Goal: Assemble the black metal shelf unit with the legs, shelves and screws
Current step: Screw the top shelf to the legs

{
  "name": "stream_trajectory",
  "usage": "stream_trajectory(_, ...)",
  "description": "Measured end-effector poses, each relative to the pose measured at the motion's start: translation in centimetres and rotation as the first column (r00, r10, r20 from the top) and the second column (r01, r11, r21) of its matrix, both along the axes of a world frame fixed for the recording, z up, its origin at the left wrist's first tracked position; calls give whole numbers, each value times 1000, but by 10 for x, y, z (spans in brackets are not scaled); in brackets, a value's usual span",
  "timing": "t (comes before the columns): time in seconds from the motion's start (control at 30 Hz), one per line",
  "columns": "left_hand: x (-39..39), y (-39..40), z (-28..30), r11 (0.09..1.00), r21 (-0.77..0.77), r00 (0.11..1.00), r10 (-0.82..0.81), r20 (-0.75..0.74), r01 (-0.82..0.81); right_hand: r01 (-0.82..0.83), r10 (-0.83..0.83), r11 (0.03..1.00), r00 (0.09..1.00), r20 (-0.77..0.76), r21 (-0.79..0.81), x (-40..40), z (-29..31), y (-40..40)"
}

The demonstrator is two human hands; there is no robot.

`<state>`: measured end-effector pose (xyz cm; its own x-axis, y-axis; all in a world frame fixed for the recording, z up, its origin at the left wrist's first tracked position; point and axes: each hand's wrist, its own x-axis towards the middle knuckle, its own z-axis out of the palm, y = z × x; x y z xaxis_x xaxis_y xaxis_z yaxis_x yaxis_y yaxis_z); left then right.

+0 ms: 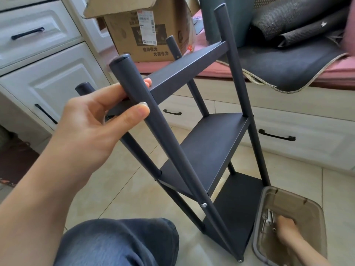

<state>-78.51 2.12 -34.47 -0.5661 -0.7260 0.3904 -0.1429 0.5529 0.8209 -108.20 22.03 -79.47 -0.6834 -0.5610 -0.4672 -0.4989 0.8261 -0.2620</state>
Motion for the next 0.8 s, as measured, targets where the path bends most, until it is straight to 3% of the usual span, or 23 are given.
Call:
stream_trajectory(0.17,1,1,1,1000,14,1000,-10,-12,10,-13,10,993,1000,27,121,-7,8,-1)
stream_trajectory(0.33,0,1,-1,997,71,999,-25,-35,27,-98,97,989,995,21,108,-19,19,-5)
stream_trajectory(0.53,4,-2,0,993,110,998,-41,-56,47,-28,65,989,962,263,-144,-16,104,-15)
stream_trajectory(0.6,5,-4,1,990,124,997,-51,-65,59,31,93,955,914,396,-295,-12,152,-20)
stream_trajectory(0.7,6,-7,1,989,135,997,-56,-60,64,89,160,875,875,458,-476,-2,227,-27)
stream_trajectory(0.8,9,-14,0,990,137,998,-39,-51,46,174,211,805,810,548,-568,14,290,-39)
